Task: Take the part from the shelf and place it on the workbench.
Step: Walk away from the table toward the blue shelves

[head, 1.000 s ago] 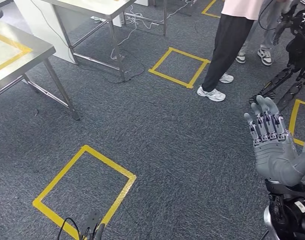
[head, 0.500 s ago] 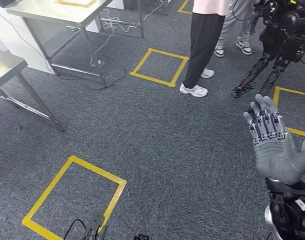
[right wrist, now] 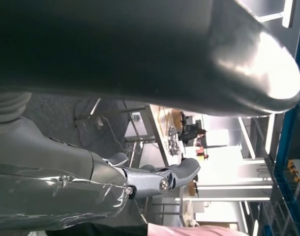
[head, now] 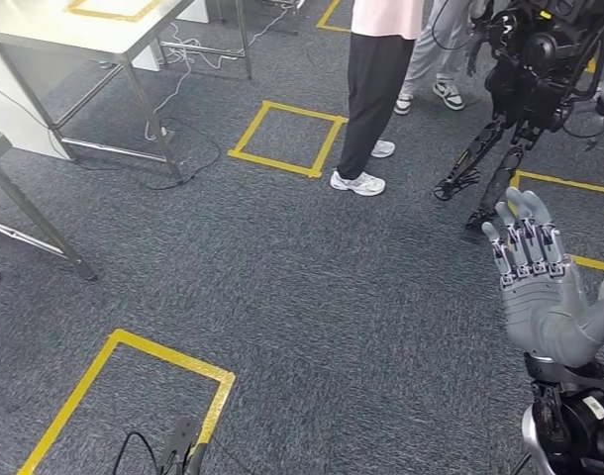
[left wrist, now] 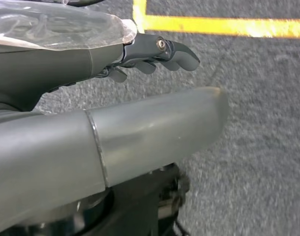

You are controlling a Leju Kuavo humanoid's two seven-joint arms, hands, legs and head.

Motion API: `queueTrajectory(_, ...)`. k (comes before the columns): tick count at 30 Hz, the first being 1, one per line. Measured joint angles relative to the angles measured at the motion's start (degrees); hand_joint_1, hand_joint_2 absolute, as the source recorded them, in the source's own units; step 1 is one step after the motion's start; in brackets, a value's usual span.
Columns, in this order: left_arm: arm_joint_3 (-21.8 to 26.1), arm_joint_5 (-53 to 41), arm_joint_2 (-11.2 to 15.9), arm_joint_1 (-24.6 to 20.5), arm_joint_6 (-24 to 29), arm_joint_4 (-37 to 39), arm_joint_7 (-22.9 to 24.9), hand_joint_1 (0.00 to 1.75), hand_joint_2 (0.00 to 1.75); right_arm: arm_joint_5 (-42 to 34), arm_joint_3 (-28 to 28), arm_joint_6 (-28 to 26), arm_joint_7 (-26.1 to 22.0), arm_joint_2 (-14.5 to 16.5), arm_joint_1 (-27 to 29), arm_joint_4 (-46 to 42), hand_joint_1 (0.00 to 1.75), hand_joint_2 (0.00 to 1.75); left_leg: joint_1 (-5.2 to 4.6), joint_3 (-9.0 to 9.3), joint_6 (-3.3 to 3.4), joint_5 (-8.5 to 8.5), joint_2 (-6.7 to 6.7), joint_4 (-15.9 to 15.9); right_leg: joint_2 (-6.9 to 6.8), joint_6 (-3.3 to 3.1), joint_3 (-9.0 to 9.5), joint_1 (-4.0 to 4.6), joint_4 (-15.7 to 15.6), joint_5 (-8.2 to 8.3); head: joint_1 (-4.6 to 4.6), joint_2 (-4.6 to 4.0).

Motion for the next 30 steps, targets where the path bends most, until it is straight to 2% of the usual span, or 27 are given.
queueTrajectory(2, 0.0, 0.0, -0.1, 0.0, 0.0, 0.0, 0.0, 0.00, 0.00, 0.0, 0.0, 0.0, 0.0, 0.0, 0.0, 0.0, 0.00, 0.00, 0.07, 1.60, -0.41, -1.16, 0.72, -0.1, -1.15, 0.08, 2.87, -0.01, -7.7, 4.85, 0.03, 0.00)
queueTrajectory(3, 0.0, 0.0, -0.1, 0.0, 0.0, 0.0, 0.0, 0.00, 0.00, 0.0, 0.0, 0.0, 0.0, 0.0, -0.1, 0.0, 0.00, 0.00, 0.05, 2.21, -0.71, -1.67, 1.06, -0.1, -1.99, -0.05, 4.12, 0.20, -11.4, 6.09, 0.10, -0.01)
queueTrajectory(4, 0.0, 0.0, -0.1, -0.1, 0.0, 0.0, 0.0, 0.00, 0.00, 0.0, 0.0, 0.0, 0.0, 0.0, -0.1, 0.0, 0.00, 0.00, -0.04, 2.55, -1.05, -2.10, 1.43, -0.1, -2.65, -0.51, 5.08, 0.45, -13.8, 6.62, 0.19, -0.01)
queueTrajectory(5, 0.0, 0.0, -0.1, -0.1, 0.0, 0.0, 0.0, 0.00, 0.00, 0.0, 0.0, 0.0, 0.0, 0.0, -0.1, 0.0, 0.00, 0.00, -0.17, 2.78, -1.40, -2.37, 1.82, -0.1, -2.93, -1.11, 5.40, 0.69, -14.7, 6.29, 0.21, -0.01)
queueTrajectory(7, 0.0, 0.0, -0.1, -0.2, 0.0, 0.0, 0.0, 0.00, 0.00, 0.0, 0.0, 0.0, 0.0, 0.0, -0.1, 0.0, 0.00, 0.00, -0.36, 3.04, -1.94, -2.64, 2.42, 0.3, -2.15, -2.32, 6.04, 0.76, -15.1, 6.00, 0.14, 0.00)
queueTrajectory(8, 0.0, 0.0, -0.1, -0.2, 0.0, 0.0, 0.0, 0.00, 0.00, 0.0, 0.0, 0.0, 0.0, 0.0, 0.0, 0.0, 0.00, 0.00, -0.33, 2.80, -2.12, -2.64, 2.18, 1.5, -1.64, -2.67, 6.45, 0.65, -15.2, 5.90, 0.03, -0.01)
queueTrajectory(9, 0.0, 0.0, -0.1, -0.2, 0.0, 0.0, 0.0, 0.00, 0.00, 0.0, 0.0, 0.0, 0.0, 0.0, -0.1, -0.1, 0.00, 0.00, -0.22, 1.69, -2.29, -2.79, 1.57, 3.8, -1.21, -2.97, 7.00, 0.56, -15.4, 5.71, -0.04, -0.01)
queueTrajectory(10, 0.0, 0.0, -0.1, -0.3, 0.0, 0.0, -0.1, 0.00, 0.00, 0.0, 0.0, 0.0, -0.1, 0.0, -0.2, -0.1, 0.00, 0.00, -0.09, -0.34, -2.49, -3.33, 0.78, 7.3, -0.79, -3.24, 7.54, 0.49, -15.5, 5.45, -0.14, -0.01)
queueTrajectory(12, 0.0, 0.0, -0.1, -0.3, 0.0, 0.0, -0.1, 0.00, 0.00, 0.0, 0.0, 0.0, -0.1, 0.1, -0.2, -0.1, 0.00, 0.00, 0.07, -5.88, -2.90, -5.88, -0.54, 15.1, 0.06, -3.63, 8.30, 0.54, -15.6, 4.70, -0.27, 0.00)
queueTrajectory(13, 0.0, 0.0, -0.1, -0.2, 0.0, 0.0, -0.1, 0.00, 0.00, 0.0, 0.1, 0.1, -0.1, 0.1, -0.2, -0.1, 0.00, 0.00, 0.08, -8.36, -3.02, -7.27, -0.77, 17.7, 0.59, -3.70, 8.77, 0.57, -15.6, 4.26, -0.33, -0.01)
queueTrajectory(14, 0.0, 0.0, -0.2, -0.1, 0.0, 0.0, -0.1, 0.00, 0.00, 0.0, 0.1, 0.1, 0.0, 0.1, -0.1, -0.1, 0.00, 0.00, 0.08, -10.04, -3.04, -7.90, -0.87, 18.5, 1.17, -3.71, 9.36, 0.61, -15.6, 3.78, -0.37, -0.01)
queueTrajectory(15, 0.0, 0.0, -0.2, 0.0, 0.0, 0.0, -0.1, 0.00, 0.00, 0.0, 0.1, 0.1, 0.0, 0.1, 0.0, -0.1, 0.00, 0.00, 0.07, -10.78, -2.94, -7.29, -0.94, 17.5, 1.75, -3.69, 10.07, 0.65, -15.6, 3.27, -0.40, -0.01)
queueTrajectory(16, 0.0, 0.0, -0.2, 0.0, 0.0, 0.0, -0.1, 0.00, 0.00, 0.0, 0.1, 0.1, 0.0, 0.1, 0.0, -0.1, 0.00, 0.00, 0.05, -10.59, -2.71, -5.13, -1.14, 14.5, 2.29, -3.64, 10.91, 0.68, -15.6, 2.70, -0.43, -0.01)
queueTrajectory(18, 0.0, 0.0, -0.1, 0.1, 0.0, 0.0, -0.1, 0.00, 0.00, 0.0, 0.1, 0.1, 0.0, 0.1, 0.0, -0.1, 0.00, 0.00, -0.13, -9.04, -2.05, 1.24, -2.39, 6.6, 3.22, -3.42, 12.25, 0.72, -15.6, 1.58, -0.39, 0.00)
queueTrajectory(19, 0.0, 0.0, 0.0, 0.1, 0.0, 0.0, -0.1, 0.00, 0.00, 0.0, 0.2, 0.1, 0.0, 0.1, 0.0, 0.0, 0.00, 0.00, -0.28, -8.37, -1.71, 3.49, -3.04, 3.8, 3.66, -3.21, 12.62, 0.73, -15.5, 1.11, -0.37, 0.00)
queueTrajectory(20, 0.0, 0.0, 0.0, 0.1, 0.0, 0.0, 0.0, 0.00, 0.00, 0.0, 0.2, 0.1, 0.0, 0.1, 0.0, 0.0, 0.00, 0.00, -0.40, -8.05, -1.49, 4.74, -3.49, 2.4, 4.03, -2.96, 12.73, 0.71, -15.5, 0.76, -0.35, 0.00)
queueTrajectory(21, 0.0, 0.0, 0.1, 0.1, 0.0, 0.0, 0.0, 0.00, 0.00, 0.0, 0.2, 0.1, 0.0, 0.1, 0.0, 0.0, 0.00, 0.00, -0.50, -7.96, -1.34, 4.73, -3.49, 2.1, 4.42, -2.67, 12.88, 0.68, -15.5, 0.50, -0.31, 0.00)
queueTrajectory(22, 0.0, 0.0, 0.1, -0.1, 0.0, 0.0, 0.0, 0.00, 0.00, 0.0, 0.2, 0.1, 0.0, 0.1, 0.1, 0.0, 0.00, 0.00, -0.46, -7.72, -1.23, 4.81, -3.23, 1.9, 4.73, -2.33, 12.81, 0.63, -15.6, 0.25, -0.33, 0.00)
queueTrajectory(23, 0.0, -0.1, 0.0, -0.1, 0.1, 0.0, 0.0, 0.00, 0.00, 0.0, 0.1, 0.1, 0.0, 0.1, 0.2, 0.0, 0.00, 0.00, -0.35, -7.43, -1.13, 4.85, -2.91, 1.6, 4.35, -2.03, 12.75, 0.61, -15.4, -0.13, -0.32, 0.00)
queueTrajectory(24, 0.0, -0.1, 0.0, -0.2, 0.1, 0.0, 0.0, 0.00, 0.00, 0.0, 0.1, 0.1, 0.0, 0.1, 0.2, -0.1, 0.00, 0.00, -0.26, -7.03, -0.88, 4.66, -2.56, 1.3, 3.51, -1.72, 12.37, 0.64, -14.5, -0.85, -0.27, 0.00)
queueTrajectory(25, 0.0, -0.2, 0.0, -0.2, 0.2, 0.0, 0.0, 0.00, 0.00, 0.0, 0.0, 0.1, 0.0, 0.1, 0.1, -0.1, 0.00, 0.00, -0.15, -6.57, -0.62, 4.46, -2.21, 1.0, 2.44, -1.42, 11.36, 0.66, -12.4, -1.99, -0.25, 0.00)
queueTrajectory(26, 0.0, -0.2, 0.0, -0.2, 0.3, 0.0, 0.0, 0.00, 0.00, 0.0, 0.0, 0.1, 0.0, 0.1, 0.1, -0.1, 0.00, 0.00, -0.11, -6.17, -0.38, 4.19, -1.90, 0.8, 1.21, -1.19, 9.55, 0.59, -8.9, -3.47, -0.19, 0.00)
queueTrajectory(28, 0.0, -0.3, 0.0, -0.2, 0.5, 0.0, 0.0, 0.00, 0.00, 0.0, 0.0, 0.1, 0.0, 0.2, 0.2, -0.1, 0.00, 0.00, -0.11, -5.59, -0.14, 3.56, -1.21, 0.8, 0.33, -0.76, 4.72, 0.27, -0.7, -5.92, -0.10, 0.00)
queueTrajectory(29, 0.0, -0.3, 0.0, -0.1, 0.5, 0.0, 0.0, 0.00, 0.00, 0.0, 0.0, 0.1, 0.0, 0.2, 0.3, -0.1, 0.00, 0.00, -0.10, -5.26, -0.17, 3.23, -0.87, 0.8, 0.20, -0.57, 2.94, 0.07, 1.6, -5.85, -0.07, 0.00)
queueTrajectory(30, 0.0, -0.4, -0.1, -0.1, 0.6, 0.0, 0.0, 0.00, 0.00, 0.0, 0.0, 0.1, 0.1, 0.2, 0.3, -0.1, 0.00, 0.00, -0.07, -4.87, -0.25, 2.90, -0.52, 0.8, 0.07, -0.41, 2.27, -0.12, 1.5, -4.61, -0.07, 0.00)
